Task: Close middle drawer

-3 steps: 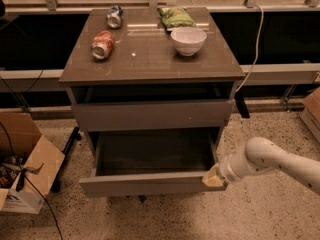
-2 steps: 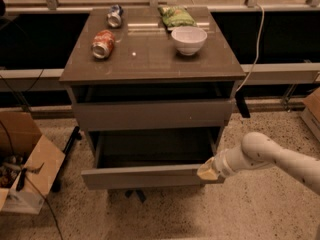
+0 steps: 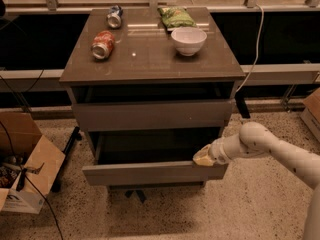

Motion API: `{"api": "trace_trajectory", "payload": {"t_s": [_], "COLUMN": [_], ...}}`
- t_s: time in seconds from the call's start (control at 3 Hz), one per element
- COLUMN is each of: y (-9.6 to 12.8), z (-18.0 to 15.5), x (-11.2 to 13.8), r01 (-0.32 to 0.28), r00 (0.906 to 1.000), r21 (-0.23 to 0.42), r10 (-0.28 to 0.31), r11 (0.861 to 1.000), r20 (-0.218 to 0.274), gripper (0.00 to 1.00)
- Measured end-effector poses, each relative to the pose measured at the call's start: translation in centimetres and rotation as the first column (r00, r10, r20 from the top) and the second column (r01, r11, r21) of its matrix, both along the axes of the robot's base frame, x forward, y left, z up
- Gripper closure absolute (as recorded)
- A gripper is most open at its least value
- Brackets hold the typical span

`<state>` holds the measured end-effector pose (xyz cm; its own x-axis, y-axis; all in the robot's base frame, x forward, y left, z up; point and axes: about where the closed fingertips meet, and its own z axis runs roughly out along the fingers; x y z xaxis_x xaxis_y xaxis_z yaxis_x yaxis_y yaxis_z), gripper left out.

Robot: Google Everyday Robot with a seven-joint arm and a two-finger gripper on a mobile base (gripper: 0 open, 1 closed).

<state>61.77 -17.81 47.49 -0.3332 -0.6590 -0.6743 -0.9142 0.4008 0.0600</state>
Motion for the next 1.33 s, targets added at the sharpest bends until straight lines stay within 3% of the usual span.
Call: {"api": "trace_trajectory", "payload": {"t_s": [0.33, 0.67, 1.0, 1.33], "y": [0.6, 1.7, 1.7, 2.0], "z": [-0.5, -1.9, -1.6, -1.6], "x": [0.4, 2.1, 2.1, 3.1], "r01": [-0.007, -0.009, -0.009, -0.004], "r00": [0.9999, 0.9982, 0.9982, 0.9957], "r21": [-0.022, -0.024, -0.024, -0.025], "r10": [0.007, 0.010, 0.010, 0.006], "r11": [1.000, 1.000, 1.000, 1.000], "r20": [0.012, 0.060, 0.060, 0.092], "gripper": [1.00, 1.00, 1.00, 1.00]}}
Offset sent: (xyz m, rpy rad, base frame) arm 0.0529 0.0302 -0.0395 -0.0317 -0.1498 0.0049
